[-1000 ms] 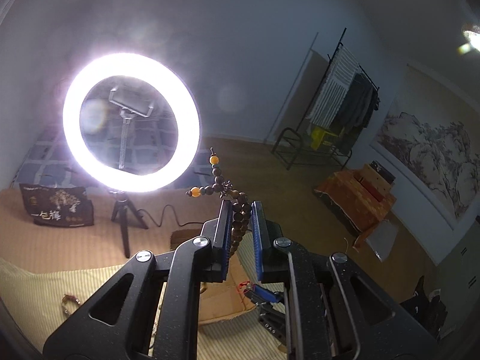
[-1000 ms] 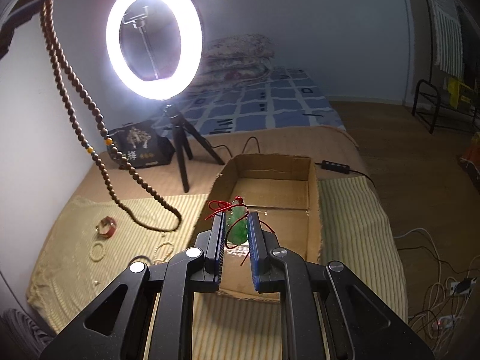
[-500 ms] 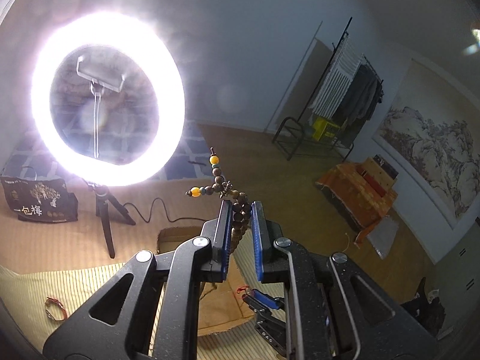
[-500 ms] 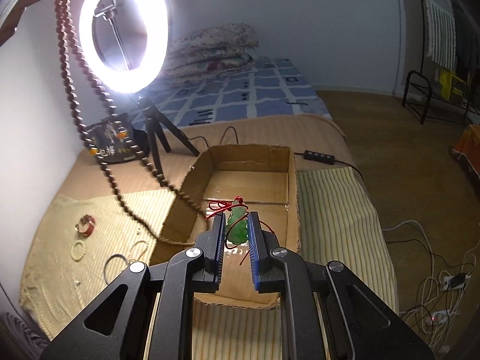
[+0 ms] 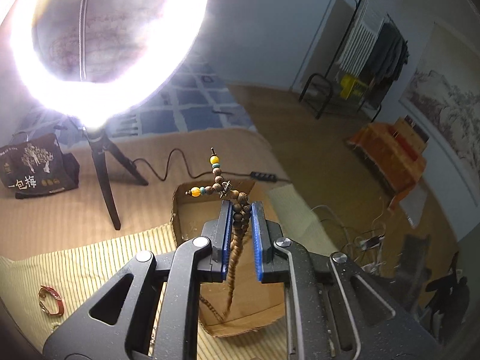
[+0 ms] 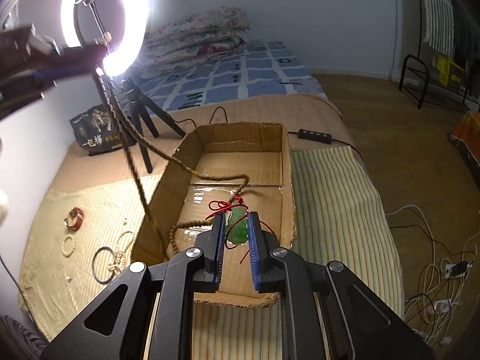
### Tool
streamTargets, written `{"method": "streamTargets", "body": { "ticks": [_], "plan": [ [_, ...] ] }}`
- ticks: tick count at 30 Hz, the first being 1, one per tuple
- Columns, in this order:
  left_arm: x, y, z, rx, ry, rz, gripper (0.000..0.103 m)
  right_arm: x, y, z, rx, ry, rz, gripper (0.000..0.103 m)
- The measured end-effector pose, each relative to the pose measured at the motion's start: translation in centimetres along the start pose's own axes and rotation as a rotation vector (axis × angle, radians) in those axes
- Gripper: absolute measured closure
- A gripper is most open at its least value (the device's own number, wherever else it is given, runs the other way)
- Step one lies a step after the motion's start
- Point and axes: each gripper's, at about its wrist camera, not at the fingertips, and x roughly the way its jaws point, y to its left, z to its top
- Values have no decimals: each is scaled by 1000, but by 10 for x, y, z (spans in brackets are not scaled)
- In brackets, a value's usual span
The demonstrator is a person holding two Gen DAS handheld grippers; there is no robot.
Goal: Organize jewelry
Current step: 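Lift the brown beads with the left tool while the right tool carries the pendant to the box, then open both tools to drop the beads and pendant into the cardboard box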
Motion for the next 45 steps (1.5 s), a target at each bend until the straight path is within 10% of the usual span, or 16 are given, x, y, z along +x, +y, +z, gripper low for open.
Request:
{"method": "streamTargets", "body": {
  "ticks": [30,35,39,45],
  "plan": [
    [76,22,-47,51,97,93,92,34,4,-11,2,98,-15,90],
    [76,23,-47,40,94,95,58,37,3,-11,4,110,-40,87],
    [75,23,-48,40,95,97,57,33,6,-10,-9,88,-54,60],
    [70,23,-50,43,96,99,57,30,5,-11,-10,80,-54,60]
  ]
}}
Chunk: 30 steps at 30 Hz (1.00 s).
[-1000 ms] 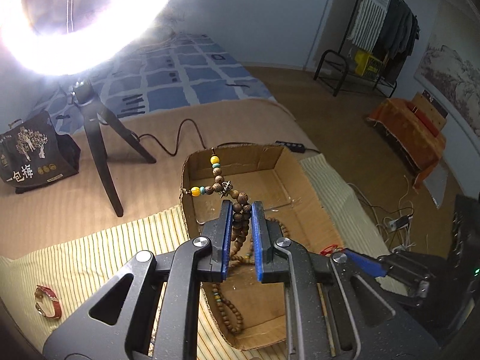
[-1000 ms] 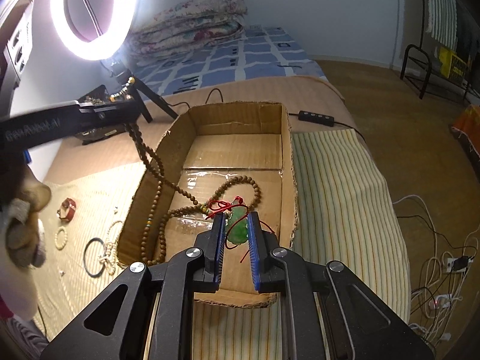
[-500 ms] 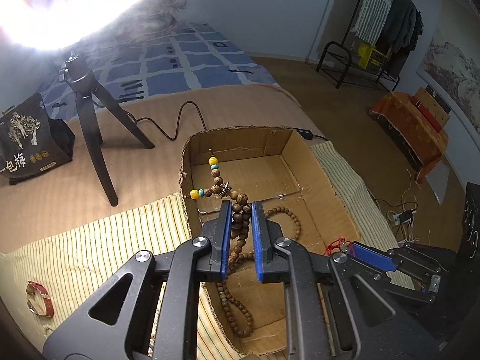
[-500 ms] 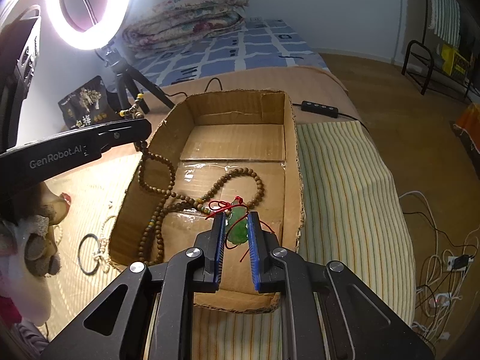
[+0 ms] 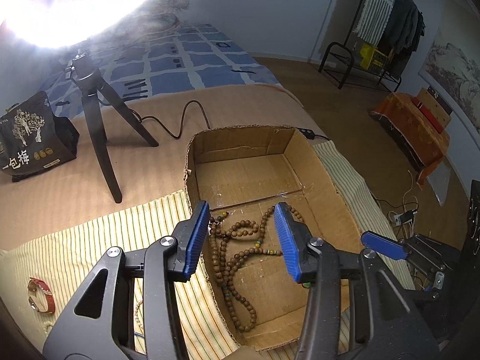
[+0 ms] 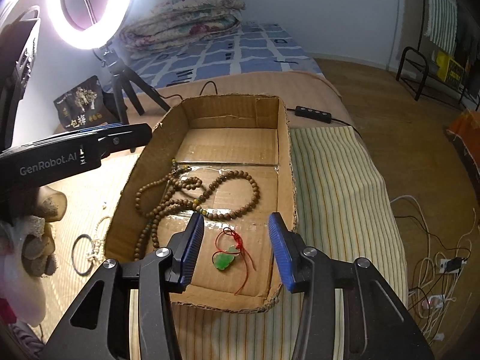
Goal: Organize jewelry
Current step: 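Withdraw both open tools from the box back over the cloth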
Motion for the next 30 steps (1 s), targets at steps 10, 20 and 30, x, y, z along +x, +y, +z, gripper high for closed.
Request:
{"method": "streamTargets", "body": {
  "ticks": [10,20,30],
  "plan": [
    [-29,14,-6,-28,-29,10,57,-13,1,1,8,-31,1,60],
    [-73,46,-28,-41,-64,51,57,-31,11,1,0,-80,21,46],
    [-124,110,-56,-118,-81,114,57,-46,27,1,10,-126,84,36]
  ]
}}
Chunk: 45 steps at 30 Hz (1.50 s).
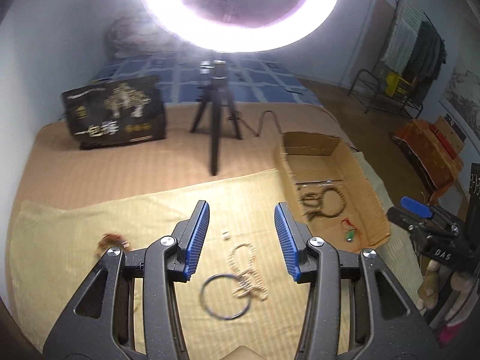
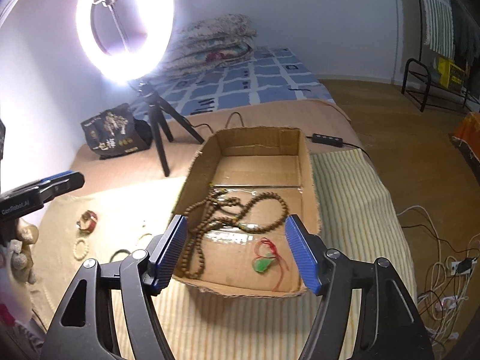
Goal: Organize jewelry
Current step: 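Withdraw both open tools from the box back over the cloth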
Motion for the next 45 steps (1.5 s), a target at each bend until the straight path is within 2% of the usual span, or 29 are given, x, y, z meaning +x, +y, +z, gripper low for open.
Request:
{"method": "streamTargets", "body": {
  "ticks": [10,22,30,37,40,45],
  "plan": [
    [-23,71,-38,-82,35,60,57,-3,48,-9,-114,-5,70,35],
    [-29,140,-85,-155,101,113,57,17,102,-32,-220,57,189,35],
    [-8,162,-102,-196,167,123,57,38,126,-55,-256,137,235,35],
    [1,165,-105,-180,185,126,57,56,134,-75,-278,206,213,35],
    [6,170,-106,-184,196,124,57,63,134,-79,-265,222,203,36],
    [18,182,-111,-208,222,135,57,68,140,-83,-263,237,234,35]
  ]
}}
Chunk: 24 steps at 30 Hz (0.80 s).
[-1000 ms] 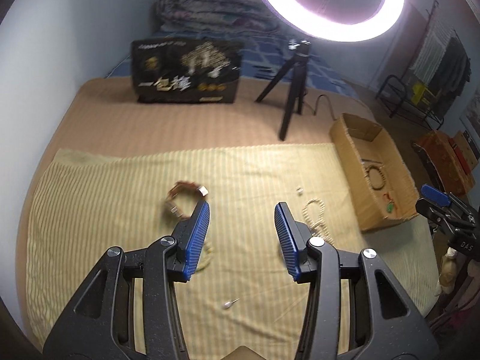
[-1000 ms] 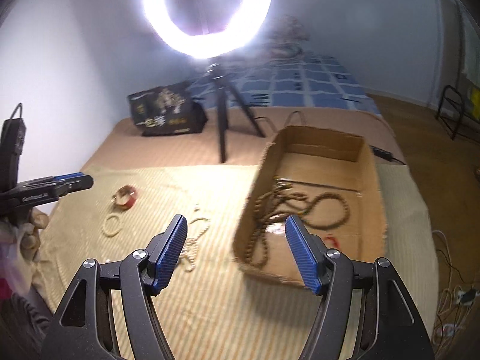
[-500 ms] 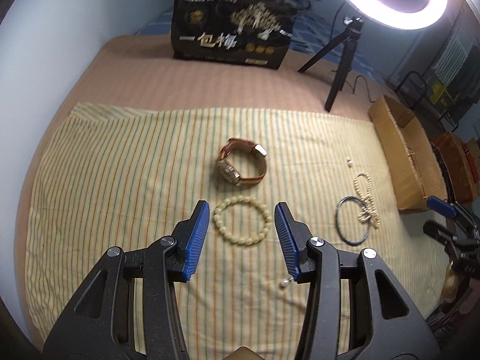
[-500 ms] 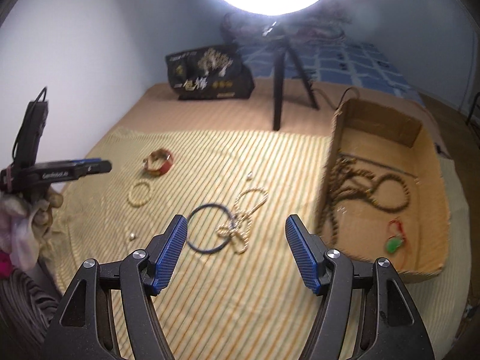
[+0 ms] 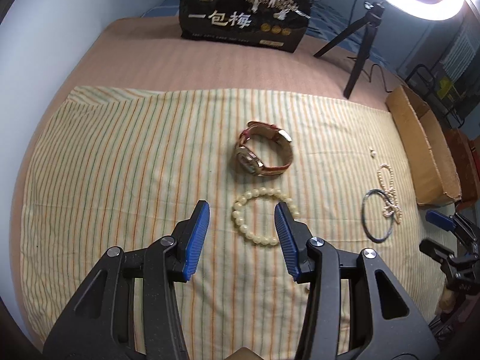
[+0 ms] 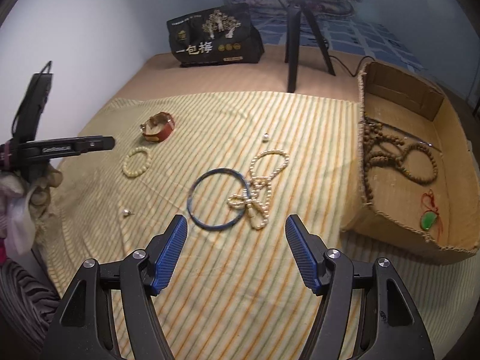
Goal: Organize jewelry
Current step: 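Withdraw both open tools from the box back over the cloth, then close the left tool on the cream bracelet while the right tool grips the blue bangle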
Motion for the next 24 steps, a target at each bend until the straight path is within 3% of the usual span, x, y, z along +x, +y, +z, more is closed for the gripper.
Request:
{"method": "streamTargets", "body": {
  "ticks": [8,16,24],
  "plan": [
    [17,6,-1,-1,38,-3,57,12,18,-1,-62,37,36,35],
    [29,2,-3,24,63,-17,57,27,12,-10,-11,104,97,36],
    [37,5,-2,22,78,-31,57,43,9,-11,37,110,107,35]
  ]
}}
